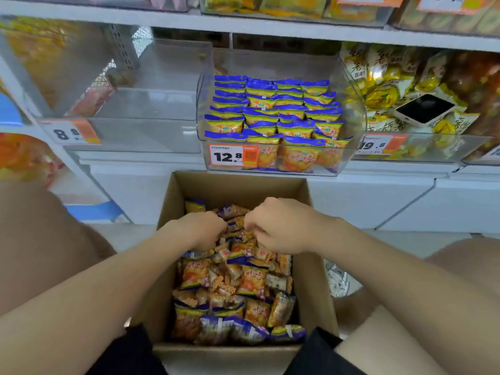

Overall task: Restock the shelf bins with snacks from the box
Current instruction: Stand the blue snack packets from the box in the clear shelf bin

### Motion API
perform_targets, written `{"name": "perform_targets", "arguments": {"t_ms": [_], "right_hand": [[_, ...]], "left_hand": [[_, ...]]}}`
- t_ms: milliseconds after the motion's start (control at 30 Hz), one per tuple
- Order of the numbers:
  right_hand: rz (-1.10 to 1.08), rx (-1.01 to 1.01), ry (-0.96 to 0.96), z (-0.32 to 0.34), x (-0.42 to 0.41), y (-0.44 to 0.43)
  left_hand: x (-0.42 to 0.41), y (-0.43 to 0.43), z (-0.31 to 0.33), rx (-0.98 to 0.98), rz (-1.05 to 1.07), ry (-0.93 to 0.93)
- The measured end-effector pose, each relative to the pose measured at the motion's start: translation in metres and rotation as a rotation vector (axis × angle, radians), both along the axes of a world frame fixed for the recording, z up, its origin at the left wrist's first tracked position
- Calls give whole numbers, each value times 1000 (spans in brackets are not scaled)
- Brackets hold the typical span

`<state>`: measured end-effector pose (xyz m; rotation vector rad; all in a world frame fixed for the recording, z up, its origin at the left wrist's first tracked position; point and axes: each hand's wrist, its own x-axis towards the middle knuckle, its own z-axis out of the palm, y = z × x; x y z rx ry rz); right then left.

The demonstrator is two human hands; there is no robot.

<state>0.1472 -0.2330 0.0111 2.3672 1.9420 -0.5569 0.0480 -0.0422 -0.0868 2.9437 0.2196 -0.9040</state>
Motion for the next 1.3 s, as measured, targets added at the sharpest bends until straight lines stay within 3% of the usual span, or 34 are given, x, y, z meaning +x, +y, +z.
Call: {"name": "perform_targets", "arguments": {"t_ms": [267, 500, 633, 733, 867, 967, 1067, 1200, 1300], "right_hand": [[25, -81, -51, -21, -14, 34], [3, -254, -73, -15, 8, 52], [-44, -160, -53, 3, 23, 54], [-65, -84, 23, 21, 32, 49], [-27, -45, 233, 41, 36, 37], [-84, 299, 417, 53, 31, 34], [-249, 594, 525, 63, 35, 36], [-522, 652, 649, 76, 47, 39], [-673, 765, 874, 77, 45, 49]], "left_hand": [[-25, 7, -57, 82, -22, 148], [-18, 20, -48, -84, 237, -56], [-8, 21, -8, -393, 469, -228], [-7, 18, 39, -627, 601, -249], [-12, 17, 99, -1193, 974, -267], [-20, 20, 133, -1532, 1119, -291], [-25, 21, 153, -1329, 1008, -379], [-26, 21, 170, -1174, 812, -726], [-16, 25, 177, -1118, 694, -828]]}}
